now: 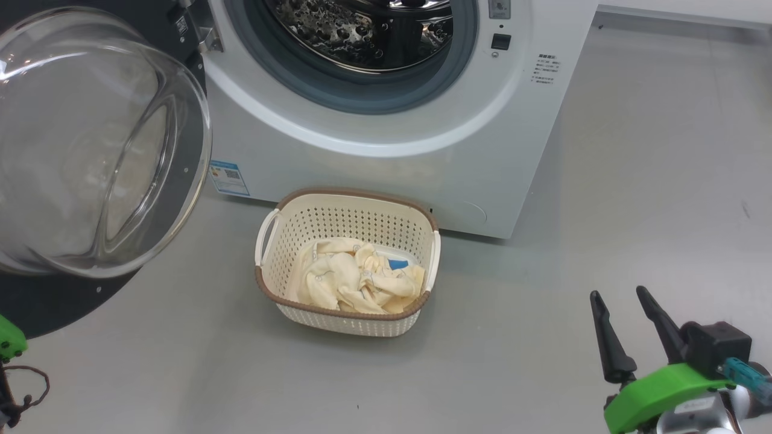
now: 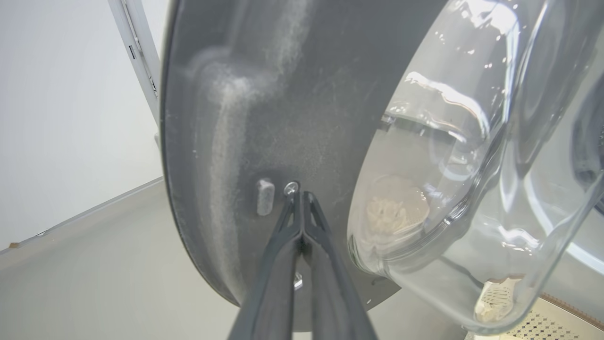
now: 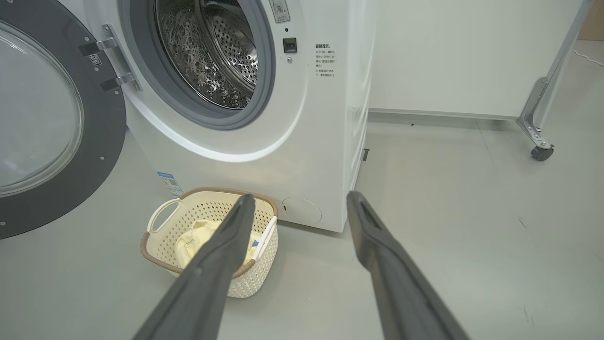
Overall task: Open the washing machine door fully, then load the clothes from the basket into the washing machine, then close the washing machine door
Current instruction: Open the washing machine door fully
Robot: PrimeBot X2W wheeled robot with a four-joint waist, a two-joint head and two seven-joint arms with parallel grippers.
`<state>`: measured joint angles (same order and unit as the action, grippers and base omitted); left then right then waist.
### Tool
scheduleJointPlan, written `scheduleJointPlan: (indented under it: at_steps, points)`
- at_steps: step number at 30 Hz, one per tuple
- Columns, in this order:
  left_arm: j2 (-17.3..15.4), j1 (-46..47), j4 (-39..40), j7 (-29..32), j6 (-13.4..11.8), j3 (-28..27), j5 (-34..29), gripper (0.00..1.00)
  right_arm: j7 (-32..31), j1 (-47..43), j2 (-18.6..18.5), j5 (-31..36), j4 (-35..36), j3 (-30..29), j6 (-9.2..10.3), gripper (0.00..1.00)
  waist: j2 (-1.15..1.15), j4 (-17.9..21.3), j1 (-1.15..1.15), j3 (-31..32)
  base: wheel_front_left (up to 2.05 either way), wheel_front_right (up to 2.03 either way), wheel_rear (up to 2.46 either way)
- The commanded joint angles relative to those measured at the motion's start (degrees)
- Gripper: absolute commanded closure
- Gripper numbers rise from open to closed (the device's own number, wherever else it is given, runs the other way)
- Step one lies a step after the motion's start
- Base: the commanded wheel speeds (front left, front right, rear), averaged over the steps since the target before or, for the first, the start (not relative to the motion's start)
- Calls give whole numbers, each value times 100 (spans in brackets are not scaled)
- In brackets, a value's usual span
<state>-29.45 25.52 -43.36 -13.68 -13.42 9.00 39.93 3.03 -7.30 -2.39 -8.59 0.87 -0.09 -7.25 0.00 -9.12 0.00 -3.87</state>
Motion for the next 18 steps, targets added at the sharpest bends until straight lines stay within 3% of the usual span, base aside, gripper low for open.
scheduleJointPlan:
  at_steps: [1, 14, 15, 17, 18]
  points:
    - [-244, 83, 270, -99, -64, -316, 0, 100, 47, 239, -49, -22, 186, 83, -24, 0, 0, -7, 0, 2, 0, 0, 0]
    - [381, -1069, 2168, -130, -436, -747, -389, 100, 61, 246, -49, -18, 201, 9, -24, 0, 0, -37, 0, -7, 0, 0, 0]
    - [444, -1159, 2305, -130, -456, -741, -422, 84, 64, 248, -49, -18, 198, 5, -24, 0, 0, -37, 0, -5, 0, 0, 0]
    - [535, -1309, 2569, -130, -475, -736, -495, 73, 69, 252, -49, -21, 195, 1, -24, 0, 0, -29, 0, -3, 0, 0, 0]
    - [572, -1375, 2678, -130, -479, -721, -527, 62, 71, 252, -49, -24, 195, -1, -24, 0, 0, -25, 0, -4, 0, 0, 0]
